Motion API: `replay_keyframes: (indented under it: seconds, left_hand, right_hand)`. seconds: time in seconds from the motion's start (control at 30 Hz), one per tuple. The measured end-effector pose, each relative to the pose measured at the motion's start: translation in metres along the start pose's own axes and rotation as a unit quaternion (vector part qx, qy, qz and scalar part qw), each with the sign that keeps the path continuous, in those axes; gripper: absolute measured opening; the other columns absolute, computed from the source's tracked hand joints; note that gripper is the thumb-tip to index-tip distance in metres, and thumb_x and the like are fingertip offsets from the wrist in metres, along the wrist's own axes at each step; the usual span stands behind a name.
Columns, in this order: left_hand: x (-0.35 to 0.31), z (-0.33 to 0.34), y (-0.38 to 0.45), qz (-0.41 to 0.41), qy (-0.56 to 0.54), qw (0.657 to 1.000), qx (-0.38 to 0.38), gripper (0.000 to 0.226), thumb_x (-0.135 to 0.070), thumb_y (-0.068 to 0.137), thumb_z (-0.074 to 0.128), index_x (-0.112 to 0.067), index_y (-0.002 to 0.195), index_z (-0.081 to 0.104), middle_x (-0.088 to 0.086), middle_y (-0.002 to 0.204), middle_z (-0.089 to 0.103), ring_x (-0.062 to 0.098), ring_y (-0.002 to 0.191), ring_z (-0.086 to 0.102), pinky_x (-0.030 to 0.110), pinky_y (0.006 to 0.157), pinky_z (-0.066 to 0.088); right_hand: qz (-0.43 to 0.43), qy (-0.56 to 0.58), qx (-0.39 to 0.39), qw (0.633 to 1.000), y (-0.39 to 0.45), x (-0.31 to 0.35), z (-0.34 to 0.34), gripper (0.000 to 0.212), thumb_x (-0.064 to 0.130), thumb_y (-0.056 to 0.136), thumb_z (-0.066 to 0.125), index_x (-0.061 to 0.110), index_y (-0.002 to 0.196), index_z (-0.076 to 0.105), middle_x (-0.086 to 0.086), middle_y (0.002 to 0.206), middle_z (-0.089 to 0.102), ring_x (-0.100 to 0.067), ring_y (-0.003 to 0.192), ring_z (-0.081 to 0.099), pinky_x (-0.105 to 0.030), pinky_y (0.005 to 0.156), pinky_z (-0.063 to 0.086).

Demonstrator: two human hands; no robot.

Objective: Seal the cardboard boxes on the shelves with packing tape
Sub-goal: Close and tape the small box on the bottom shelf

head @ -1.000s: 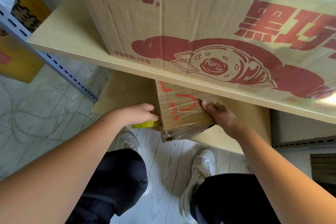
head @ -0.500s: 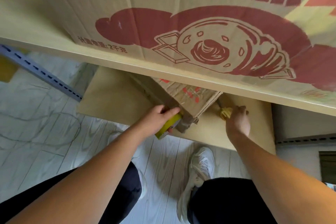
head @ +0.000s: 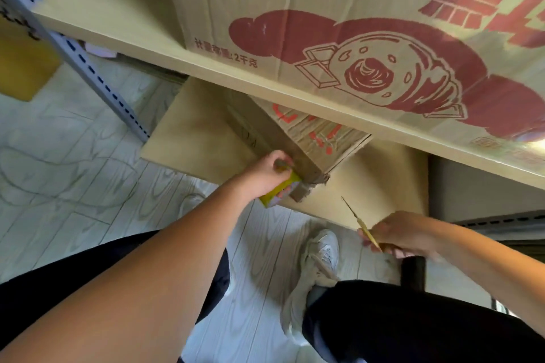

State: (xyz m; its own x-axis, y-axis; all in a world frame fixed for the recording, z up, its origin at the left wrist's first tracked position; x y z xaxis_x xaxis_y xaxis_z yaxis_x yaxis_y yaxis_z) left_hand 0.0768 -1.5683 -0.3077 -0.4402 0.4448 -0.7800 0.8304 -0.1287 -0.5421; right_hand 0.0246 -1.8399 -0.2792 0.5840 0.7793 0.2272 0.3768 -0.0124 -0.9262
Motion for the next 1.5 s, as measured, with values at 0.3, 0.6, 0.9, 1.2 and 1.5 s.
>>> replay_keyframes:
  seconds: [0.3, 0.6, 0.9, 1.2, 1.5]
  left_hand:
    - [0.008, -0.001, -0.007, 0.024, -0.103, 0.994, 0.012, 0.017, -0.020, 0.100, 0.056, -0.007, 0.108, 0.064, 0.010, 0.085, 0.070, 0.012, 0.060, 0.067, 0.020, 0.055, 0.053]
    - [0.021, -0.004, 0.007, 0.013, -0.108, 0.994, 0.027, 0.017, -0.030, 0.098, 0.059, -0.018, 0.110, 0.063, -0.004, 0.084, 0.069, -0.004, 0.054, 0.064, 0.012, 0.051, 0.049]
    - [0.100, -0.027, -0.032, -0.154, 0.162, 0.967, 0.125, 0.005, -0.015, 0.092, 0.061, -0.013, 0.096, 0.064, 0.007, 0.096, 0.071, 0.026, 0.088, 0.073, 0.032, 0.075, 0.062]
    - [-0.085, -0.095, -0.150, 0.031, -0.167, 0.985, -0.007, 0.023, -0.024, 0.089, 0.071, -0.011, 0.107, 0.063, 0.013, 0.093, 0.069, 0.020, 0.070, 0.067, 0.024, 0.060, 0.049]
    - [-0.236, -0.117, -0.282, 0.230, -0.270, 0.934, -0.027, 0.034, 0.002, 0.085, 0.068, -0.004, 0.118, 0.059, 0.018, 0.101, 0.071, 0.034, 0.078, 0.069, 0.042, 0.079, 0.055]
  right_hand:
    - [-0.076, -0.155, -0.041, 0.984, -0.067, 0.065, 0.063, 0.071, 0.089, 0.065, 0.043, 0.029, 0.094, 0.067, 0.001, 0.097, 0.066, -0.012, 0.081, 0.062, -0.020, 0.057, 0.055]
    - [-0.093, -0.081, -0.159, 0.980, -0.014, 0.108, 0.044, 0.053, 0.061, 0.091, 0.054, 0.011, 0.093, 0.070, -0.002, 0.085, 0.064, -0.021, 0.072, 0.069, -0.034, 0.079, 0.059]
    - [-0.145, -0.279, -0.203, 0.927, -0.025, 0.105, 0.072, 0.043, 0.042, 0.099, 0.049, 0.004, 0.088, 0.067, -0.006, 0.079, 0.063, -0.025, 0.080, 0.070, -0.031, 0.067, 0.052]
    - [-0.499, -0.187, -0.473, 0.702, -0.281, 0.169, 0.005, 0.016, 0.029, 0.085, 0.074, 0.022, 0.099, 0.071, 0.004, 0.092, 0.068, -0.020, 0.073, 0.066, -0.034, 0.062, 0.056]
    - [-0.297, -0.215, -0.545, 0.754, -0.343, 0.219, -0.122, 0.018, 0.002, 0.094, 0.051, 0.002, 0.102, 0.067, -0.017, 0.099, 0.067, -0.034, 0.090, 0.066, -0.035, 0.066, 0.050]
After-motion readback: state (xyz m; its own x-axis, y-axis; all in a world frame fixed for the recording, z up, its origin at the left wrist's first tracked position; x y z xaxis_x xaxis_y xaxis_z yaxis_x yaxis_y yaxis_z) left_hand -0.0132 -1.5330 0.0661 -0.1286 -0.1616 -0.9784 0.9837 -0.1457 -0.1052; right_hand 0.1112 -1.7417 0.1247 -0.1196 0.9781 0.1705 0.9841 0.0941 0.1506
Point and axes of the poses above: each hand's wrist, its own y-axis towards the middle knuckle, its own z-axis out of the palm, x = y × z, the point moved 7 cm from there along y, towards the middle knuckle
